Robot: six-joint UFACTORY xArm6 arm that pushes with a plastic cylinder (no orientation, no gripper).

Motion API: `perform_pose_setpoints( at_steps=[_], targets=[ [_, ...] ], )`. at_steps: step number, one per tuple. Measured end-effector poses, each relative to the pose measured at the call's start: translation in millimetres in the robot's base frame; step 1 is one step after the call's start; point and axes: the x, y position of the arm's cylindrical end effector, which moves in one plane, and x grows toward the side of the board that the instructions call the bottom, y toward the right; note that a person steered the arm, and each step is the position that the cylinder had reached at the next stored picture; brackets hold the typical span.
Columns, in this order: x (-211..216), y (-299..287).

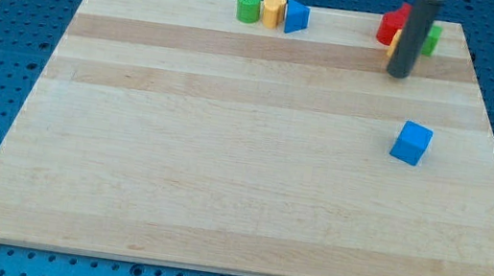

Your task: Place the blue cube below the green star

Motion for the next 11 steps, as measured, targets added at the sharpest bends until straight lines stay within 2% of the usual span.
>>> perform_pose_setpoints(
  at_steps=[1,2,3,4,5,6,8,9,11],
  targets=[
    [43,31],
    [110,35],
    [164,13],
    [163,-40],
    [124,-37],
    [113,-19],
    [153,3],
    [133,24],
    [94,-8]
  ],
)
